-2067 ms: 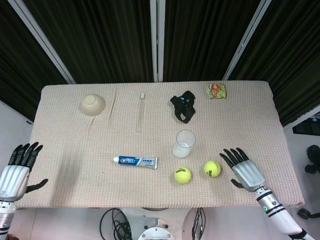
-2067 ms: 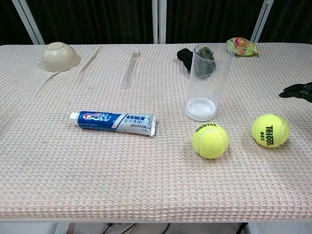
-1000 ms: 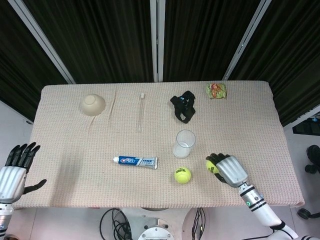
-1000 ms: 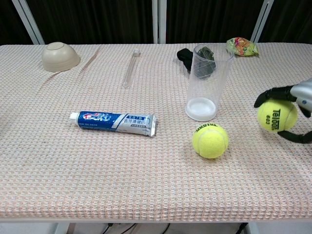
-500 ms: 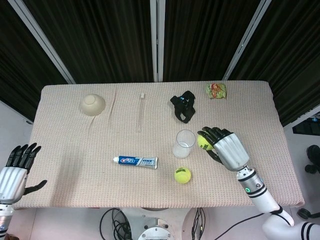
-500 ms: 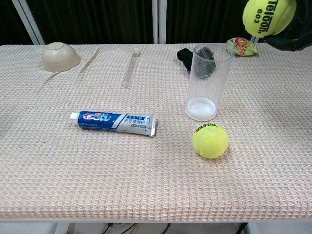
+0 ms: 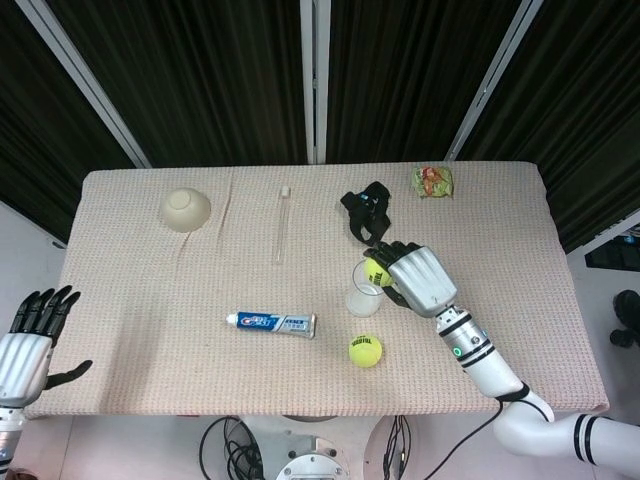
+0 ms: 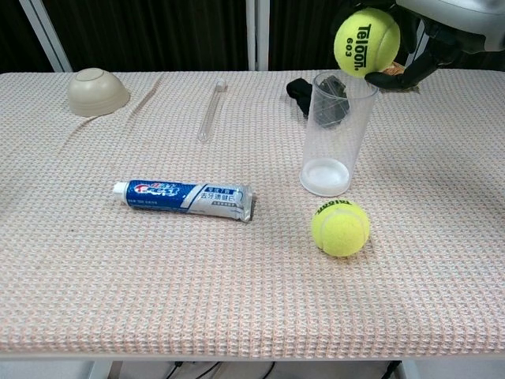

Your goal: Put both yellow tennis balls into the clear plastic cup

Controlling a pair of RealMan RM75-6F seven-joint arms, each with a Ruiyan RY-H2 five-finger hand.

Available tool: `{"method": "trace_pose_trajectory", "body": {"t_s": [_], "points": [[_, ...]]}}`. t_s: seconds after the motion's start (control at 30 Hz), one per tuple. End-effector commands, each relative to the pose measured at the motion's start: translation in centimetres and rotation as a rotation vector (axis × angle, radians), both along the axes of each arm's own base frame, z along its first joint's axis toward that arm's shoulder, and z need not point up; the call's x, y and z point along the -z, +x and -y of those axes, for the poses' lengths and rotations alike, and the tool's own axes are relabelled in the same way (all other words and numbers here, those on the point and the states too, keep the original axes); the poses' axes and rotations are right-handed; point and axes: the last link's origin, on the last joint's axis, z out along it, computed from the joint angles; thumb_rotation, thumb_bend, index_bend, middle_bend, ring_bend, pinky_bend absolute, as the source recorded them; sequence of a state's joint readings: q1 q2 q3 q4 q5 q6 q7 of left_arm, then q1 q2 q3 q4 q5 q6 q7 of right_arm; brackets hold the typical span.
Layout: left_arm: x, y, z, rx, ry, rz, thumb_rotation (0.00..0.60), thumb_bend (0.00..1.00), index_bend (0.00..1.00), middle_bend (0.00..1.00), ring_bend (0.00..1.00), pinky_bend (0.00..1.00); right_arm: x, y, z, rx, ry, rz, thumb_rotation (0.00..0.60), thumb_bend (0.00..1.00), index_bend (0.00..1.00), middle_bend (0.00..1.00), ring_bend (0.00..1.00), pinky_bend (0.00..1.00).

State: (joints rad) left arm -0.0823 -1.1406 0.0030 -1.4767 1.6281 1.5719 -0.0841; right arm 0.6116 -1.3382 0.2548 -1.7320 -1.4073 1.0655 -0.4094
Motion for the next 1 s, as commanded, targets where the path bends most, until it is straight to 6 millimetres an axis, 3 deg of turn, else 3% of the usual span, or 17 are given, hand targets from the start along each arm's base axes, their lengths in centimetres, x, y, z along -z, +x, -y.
{"method": "trace_pose_trajectory", "body": {"t_s": [0.03, 0.13, 0.43, 0.73, 1.0], "points": [[0.0, 0.0, 0.0, -0.002, -0.002, -0.001, 0.6, 0.09, 0.01, 0.0, 0.0, 0.0, -0.2, 0.2, 0.0, 0.001, 0.025, 0.049, 0.6, 0.19, 0.13, 0.17, 0.07, 0.14], [0.1, 0.0, -0.1, -0.001, -0.005, -0.002, 0.6, 0.09, 0.01, 0.0, 0.0, 0.0, -0.3, 0.4, -0.1, -0.015, 0.038, 0.074, 0.6, 0.18, 0.01, 0.08, 0.0, 0.05], [0.1, 0.0, -0.1, -0.003, -0.003, -0.007, 0.6, 0.09, 0.01, 0.0, 0.0, 0.0, -1.5, 0.4, -1.1, -0.057, 0.04, 0.088, 0.6, 0.18, 0.0, 0.05, 0.0, 0.05], [-0.3, 0.0, 0.0, -0.005, 0.021, 0.003, 0.6, 0.09, 0.01, 0.0, 0.0, 0.0, -2.1, 0.1, -4.6, -0.162, 0.132, 0.109, 0.6, 0.18, 0.0, 0.11, 0.0, 0.16], [-0.4, 0.0, 0.1, -0.008, 0.026, 0.006, 0.6, 0.09, 0.01, 0.0, 0.0, 0.0, -1.3, -2.8, -7.4, -0.145, 0.309, 0.023, 0.6, 0.19, 0.03, 0.14, 0.07, 0.25]]}}
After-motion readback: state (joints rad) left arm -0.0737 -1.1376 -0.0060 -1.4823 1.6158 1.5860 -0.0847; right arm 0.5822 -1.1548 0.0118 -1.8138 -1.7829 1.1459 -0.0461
